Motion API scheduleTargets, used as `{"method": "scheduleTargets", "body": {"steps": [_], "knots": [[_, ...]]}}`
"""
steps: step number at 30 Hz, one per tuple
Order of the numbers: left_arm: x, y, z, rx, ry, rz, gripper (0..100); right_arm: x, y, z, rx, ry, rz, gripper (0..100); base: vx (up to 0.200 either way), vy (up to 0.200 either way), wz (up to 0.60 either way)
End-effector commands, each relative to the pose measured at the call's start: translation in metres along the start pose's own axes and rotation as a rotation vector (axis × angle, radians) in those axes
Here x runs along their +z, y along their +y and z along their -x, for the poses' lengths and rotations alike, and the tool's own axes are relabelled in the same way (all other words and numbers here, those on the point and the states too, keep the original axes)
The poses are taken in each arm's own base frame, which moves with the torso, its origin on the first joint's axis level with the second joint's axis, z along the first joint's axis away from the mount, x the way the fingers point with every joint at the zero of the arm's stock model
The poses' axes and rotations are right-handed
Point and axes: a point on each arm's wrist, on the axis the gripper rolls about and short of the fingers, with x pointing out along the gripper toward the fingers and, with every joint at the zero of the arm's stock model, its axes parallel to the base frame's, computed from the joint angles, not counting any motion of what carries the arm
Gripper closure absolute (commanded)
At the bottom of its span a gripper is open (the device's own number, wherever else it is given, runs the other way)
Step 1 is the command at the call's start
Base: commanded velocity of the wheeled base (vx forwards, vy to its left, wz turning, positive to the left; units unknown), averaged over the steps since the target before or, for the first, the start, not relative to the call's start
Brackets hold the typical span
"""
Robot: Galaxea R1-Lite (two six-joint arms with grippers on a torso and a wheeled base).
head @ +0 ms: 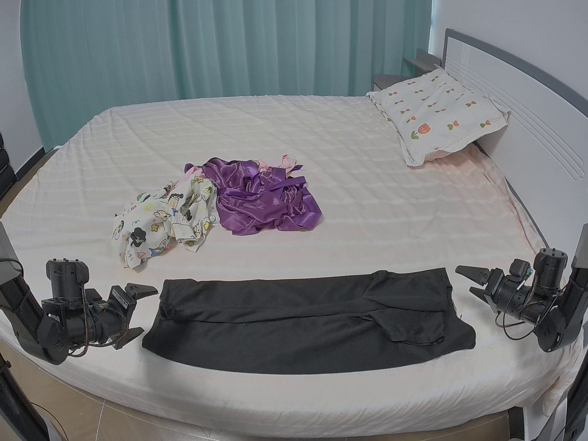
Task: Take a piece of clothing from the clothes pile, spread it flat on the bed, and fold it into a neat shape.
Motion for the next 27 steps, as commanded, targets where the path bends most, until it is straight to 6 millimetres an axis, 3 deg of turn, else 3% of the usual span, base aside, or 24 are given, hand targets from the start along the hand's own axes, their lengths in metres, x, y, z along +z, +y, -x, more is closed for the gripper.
{"method": "scheduleTargets", "body": {"steps": [1, 6, 13, 18, 27], "knots": [[0.003, 0.001, -0.001, 0.002, -0.006, 0.007, 0, -0.001, -0.001, 0.0, -0.002, 0.002, -0.002, 0, 0.0, 0.2, 0.0], [0.001, -0.001, -0.002, -0.002, -0.001, -0.002, 0, 0.0, -0.001, 0.0, -0.001, 0.003, -0.002, 0, 0.0, 0.12, 0.0], [-0.033, -0.025, -0.022, 0.0, 0.039, -0.085, 0, -0.002, -0.003, -0.002, -0.008, 0.009, -0.009, 0, 0.0, 0.0, 0.0], [-0.045, -0.039, -0.042, 0.014, 0.004, -0.079, 0, -0.003, -0.004, -0.002, -0.009, 0.012, -0.01, 0, 0.0, 0.0, 0.0], [-0.066, -0.056, -0.053, 0.099, 0.005, -0.131, 0, -0.004, -0.004, -0.002, -0.011, 0.015, -0.011, 0, 0.0, 0.0, 0.0]]}}
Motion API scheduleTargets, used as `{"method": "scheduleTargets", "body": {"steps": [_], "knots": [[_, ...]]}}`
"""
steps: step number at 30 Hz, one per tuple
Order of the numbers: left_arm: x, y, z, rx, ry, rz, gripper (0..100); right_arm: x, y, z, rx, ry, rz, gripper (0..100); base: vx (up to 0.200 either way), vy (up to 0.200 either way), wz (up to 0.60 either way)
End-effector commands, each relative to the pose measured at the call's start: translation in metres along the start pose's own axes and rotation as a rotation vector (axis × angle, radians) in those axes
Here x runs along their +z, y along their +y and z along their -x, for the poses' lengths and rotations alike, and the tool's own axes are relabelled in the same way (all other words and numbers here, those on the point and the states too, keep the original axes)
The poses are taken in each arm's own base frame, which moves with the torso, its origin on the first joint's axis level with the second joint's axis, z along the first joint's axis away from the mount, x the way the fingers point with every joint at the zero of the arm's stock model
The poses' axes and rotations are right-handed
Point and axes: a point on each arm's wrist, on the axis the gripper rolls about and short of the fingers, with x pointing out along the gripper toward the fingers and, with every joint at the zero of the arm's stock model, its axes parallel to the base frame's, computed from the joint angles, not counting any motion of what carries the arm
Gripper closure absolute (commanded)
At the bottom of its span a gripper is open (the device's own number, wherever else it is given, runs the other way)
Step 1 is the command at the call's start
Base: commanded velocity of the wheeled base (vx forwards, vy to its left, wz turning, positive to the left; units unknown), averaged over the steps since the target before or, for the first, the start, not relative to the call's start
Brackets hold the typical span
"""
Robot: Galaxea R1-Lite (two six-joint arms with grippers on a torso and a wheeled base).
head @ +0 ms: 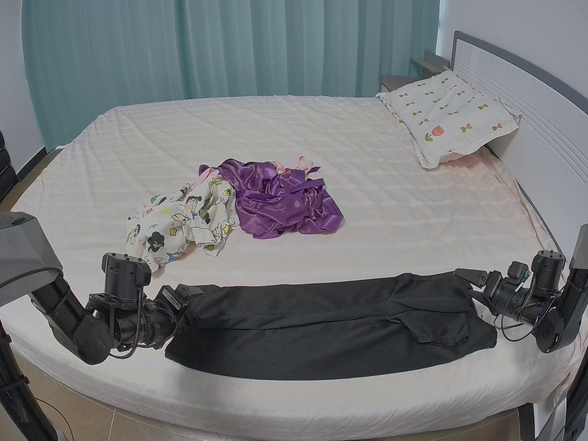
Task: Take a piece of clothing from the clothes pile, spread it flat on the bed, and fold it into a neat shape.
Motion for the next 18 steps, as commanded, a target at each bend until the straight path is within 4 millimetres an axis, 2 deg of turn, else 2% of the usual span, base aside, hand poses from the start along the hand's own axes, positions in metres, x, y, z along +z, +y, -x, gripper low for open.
{"method": "scheduleTargets", "body": {"steps": [1, 7, 12, 13, 18], "knots": [[-0.01, -0.014, -0.007, 0.024, 0.013, -0.029, 0, -0.001, -0.001, -0.001, -0.001, 0.004, -0.001, 0, 0.0, 0.0, 0.0], [-0.012, -0.016, -0.01, 0.031, 0.019, -0.034, 0, -0.001, -0.001, -0.001, -0.001, 0.004, 0.0, 0, 0.0, 0.0, 0.0], [-0.012, -0.011, -0.023, 0.081, -0.015, -0.033, 0, -0.003, -0.003, -0.002, -0.004, 0.011, 0.003, 0, 0.0, 0.0, 0.0], [-0.011, -0.009, -0.024, 0.091, -0.023, -0.031, 100, -0.004, -0.003, -0.002, -0.004, 0.01, 0.004, 0, 0.0, 0.0, 0.0], [-0.01, -0.007, -0.023, 0.099, -0.03, -0.028, 100, -0.005, -0.004, -0.004, 0.001, 0.009, 0.007, 0, 0.0, 0.0, 0.0]]}}
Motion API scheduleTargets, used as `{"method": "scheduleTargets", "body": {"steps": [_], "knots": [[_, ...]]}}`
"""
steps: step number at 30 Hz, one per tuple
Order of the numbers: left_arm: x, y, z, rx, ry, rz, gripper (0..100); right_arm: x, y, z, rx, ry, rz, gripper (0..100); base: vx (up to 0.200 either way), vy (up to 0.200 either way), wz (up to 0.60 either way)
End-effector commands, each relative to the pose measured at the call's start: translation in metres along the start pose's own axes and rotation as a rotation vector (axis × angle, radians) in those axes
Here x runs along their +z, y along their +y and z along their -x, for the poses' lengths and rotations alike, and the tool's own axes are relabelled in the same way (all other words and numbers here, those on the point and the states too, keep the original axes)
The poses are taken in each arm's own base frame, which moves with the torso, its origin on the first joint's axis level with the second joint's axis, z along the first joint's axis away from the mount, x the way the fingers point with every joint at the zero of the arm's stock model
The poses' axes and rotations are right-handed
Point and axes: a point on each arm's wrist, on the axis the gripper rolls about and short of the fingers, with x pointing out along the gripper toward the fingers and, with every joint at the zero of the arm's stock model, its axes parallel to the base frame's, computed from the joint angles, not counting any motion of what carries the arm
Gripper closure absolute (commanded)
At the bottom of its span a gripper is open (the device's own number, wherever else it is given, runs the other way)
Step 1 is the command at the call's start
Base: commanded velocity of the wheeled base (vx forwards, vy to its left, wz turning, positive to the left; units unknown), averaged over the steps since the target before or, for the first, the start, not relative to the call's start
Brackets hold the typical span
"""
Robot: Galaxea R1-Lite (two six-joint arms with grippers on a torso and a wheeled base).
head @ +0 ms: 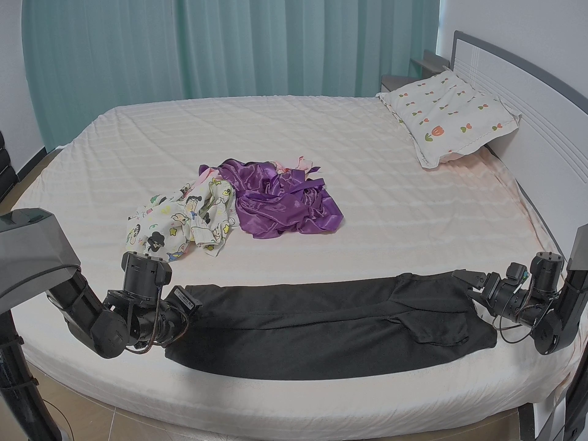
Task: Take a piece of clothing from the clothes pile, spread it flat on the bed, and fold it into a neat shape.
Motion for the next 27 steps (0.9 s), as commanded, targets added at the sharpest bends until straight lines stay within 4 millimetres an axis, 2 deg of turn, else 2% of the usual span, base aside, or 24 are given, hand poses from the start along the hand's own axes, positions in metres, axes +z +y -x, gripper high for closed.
{"method": "scheduleTargets", "body": {"steps": [1, 9, 12, 14, 17, 22, 27], "knots": [[0.001, 0.003, -0.003, 0.014, -0.005, 0.004, 100, -0.004, -0.003, -0.002, -0.007, 0.014, -0.008, 0, 0.0, 0.0, 0.0], [0.014, -0.005, 0.0, -0.001, -0.096, 0.024, 100, -0.001, 0.001, 0.0, 0.002, 0.0, 0.0, 0, 0.0, 0.0, 0.0], [0.018, -0.012, 0.003, -0.039, -0.117, 0.035, 100, 0.004, 0.015, 0.001, 0.024, -0.034, 0.015, 0, 0.0, 0.0, 0.0], [0.02, -0.016, 0.005, -0.061, -0.128, 0.044, 100, 0.005, 0.018, 0.001, 0.018, -0.049, 0.006, 0, 0.0, 0.0, 0.0], [0.023, -0.023, 0.008, -0.107, -0.148, 0.057, 100, 0.013, 0.024, -0.01, 0.008, -0.092, 0.009, 0, 0.0, 0.0, 0.0], [0.025, -0.026, 0.012, -0.126, -0.158, 0.07, 100, 0.001, 0.034, -0.021, -0.125, -0.124, -0.03, 0, 0.0, 0.0, 0.0], [0.026, -0.028, 0.017, -0.141, -0.163, 0.075, 100, -0.01, 0.054, -0.018, -0.142, -0.148, -0.163, 0, 0.0, 0.0, 0.0]]}}
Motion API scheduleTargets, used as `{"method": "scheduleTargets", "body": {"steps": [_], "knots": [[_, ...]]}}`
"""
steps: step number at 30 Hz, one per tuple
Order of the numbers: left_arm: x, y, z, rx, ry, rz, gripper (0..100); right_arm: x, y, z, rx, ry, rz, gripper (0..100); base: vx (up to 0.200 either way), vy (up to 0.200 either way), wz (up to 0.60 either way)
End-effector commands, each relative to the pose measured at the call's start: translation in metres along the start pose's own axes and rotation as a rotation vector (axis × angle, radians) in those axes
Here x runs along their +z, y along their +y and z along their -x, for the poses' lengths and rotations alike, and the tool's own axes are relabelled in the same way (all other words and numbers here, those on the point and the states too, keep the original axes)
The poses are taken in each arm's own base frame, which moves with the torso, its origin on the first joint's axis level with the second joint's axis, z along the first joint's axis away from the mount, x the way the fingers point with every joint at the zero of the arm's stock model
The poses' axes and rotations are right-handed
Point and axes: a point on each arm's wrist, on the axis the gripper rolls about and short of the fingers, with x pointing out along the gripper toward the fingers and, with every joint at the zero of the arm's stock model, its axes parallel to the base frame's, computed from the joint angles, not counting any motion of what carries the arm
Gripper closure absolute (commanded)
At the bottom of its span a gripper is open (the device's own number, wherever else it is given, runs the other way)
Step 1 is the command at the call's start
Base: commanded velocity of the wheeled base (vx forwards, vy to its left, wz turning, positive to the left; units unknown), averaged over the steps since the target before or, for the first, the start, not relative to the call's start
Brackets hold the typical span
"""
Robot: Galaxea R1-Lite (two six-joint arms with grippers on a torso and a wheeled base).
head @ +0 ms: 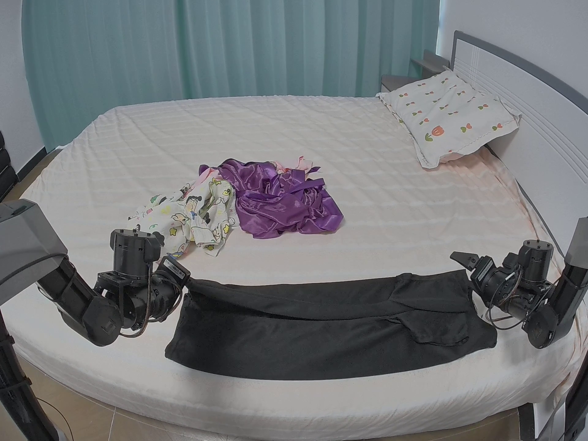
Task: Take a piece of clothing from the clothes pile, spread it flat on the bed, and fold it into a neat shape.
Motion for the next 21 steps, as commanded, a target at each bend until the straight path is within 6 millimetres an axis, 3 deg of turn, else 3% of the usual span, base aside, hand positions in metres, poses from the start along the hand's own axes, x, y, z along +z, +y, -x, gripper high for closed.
{"method": "scheduleTargets", "body": {"steps": [1, 7, 21], "knots": [[0.003, -0.007, 0.007, -0.03, -0.013, 0.009, 100, -0.016, 0.022, 0.007, 0.002, 0.026, -0.069, 0, 0.0, 0.0, 0.0], [0.004, -0.008, 0.008, -0.035, -0.016, 0.009, 100, -0.028, 0.022, 0.008, -0.119, 0.003, -0.085, 0, 0.0, 0.0, 0.0], [0.007, -0.014, 0.015, -0.062, -0.031, 0.011, 100, -0.033, 0.007, 0.023, -0.234, 0.001, -0.083, 0, 0.0, 0.0, 0.0]]}}
